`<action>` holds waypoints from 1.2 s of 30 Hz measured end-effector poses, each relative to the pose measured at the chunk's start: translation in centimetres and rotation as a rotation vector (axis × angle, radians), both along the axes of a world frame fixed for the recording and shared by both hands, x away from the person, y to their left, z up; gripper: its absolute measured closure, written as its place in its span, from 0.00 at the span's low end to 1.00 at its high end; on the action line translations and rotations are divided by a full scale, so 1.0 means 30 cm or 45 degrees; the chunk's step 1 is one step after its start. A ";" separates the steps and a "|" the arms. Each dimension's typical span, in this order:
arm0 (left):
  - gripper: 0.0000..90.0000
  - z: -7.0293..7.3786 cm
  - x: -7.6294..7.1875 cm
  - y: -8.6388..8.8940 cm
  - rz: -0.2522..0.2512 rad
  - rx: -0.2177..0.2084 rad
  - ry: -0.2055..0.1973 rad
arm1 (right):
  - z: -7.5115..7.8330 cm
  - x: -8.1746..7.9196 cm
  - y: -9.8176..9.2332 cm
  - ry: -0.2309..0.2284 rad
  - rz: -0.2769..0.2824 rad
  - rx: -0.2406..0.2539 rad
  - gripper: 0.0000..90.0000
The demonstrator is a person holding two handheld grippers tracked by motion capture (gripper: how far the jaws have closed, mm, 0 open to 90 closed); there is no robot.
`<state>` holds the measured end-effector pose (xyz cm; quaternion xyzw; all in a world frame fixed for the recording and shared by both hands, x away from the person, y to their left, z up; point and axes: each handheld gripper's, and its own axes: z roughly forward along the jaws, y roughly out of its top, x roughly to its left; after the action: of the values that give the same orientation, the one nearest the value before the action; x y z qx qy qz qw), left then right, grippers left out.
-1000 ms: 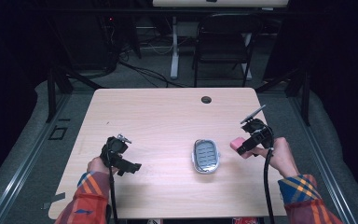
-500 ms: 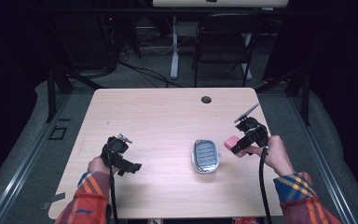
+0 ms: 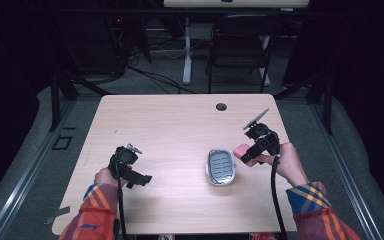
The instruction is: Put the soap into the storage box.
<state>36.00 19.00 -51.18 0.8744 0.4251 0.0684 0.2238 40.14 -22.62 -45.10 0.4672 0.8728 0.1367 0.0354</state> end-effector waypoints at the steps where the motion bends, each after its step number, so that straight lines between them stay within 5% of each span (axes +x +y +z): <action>1: 0.00 0.000 0.000 0.000 0.000 0.000 0.000 | -0.002 0.001 0.012 -0.007 0.001 -0.003 0.41; 27: 0.00 -0.001 -0.002 -0.009 -0.028 0.025 -0.001 | -0.073 0.022 0.201 -0.015 0.079 -0.147 0.41; 36: 0.00 -0.002 -0.003 -0.011 -0.041 0.022 0.005 | -0.095 0.020 0.234 -0.007 0.089 -0.142 0.40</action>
<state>35.92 18.67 -51.23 0.8831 0.4109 0.0667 0.2165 40.73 -15.59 -47.95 0.4335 0.8947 0.0903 0.0591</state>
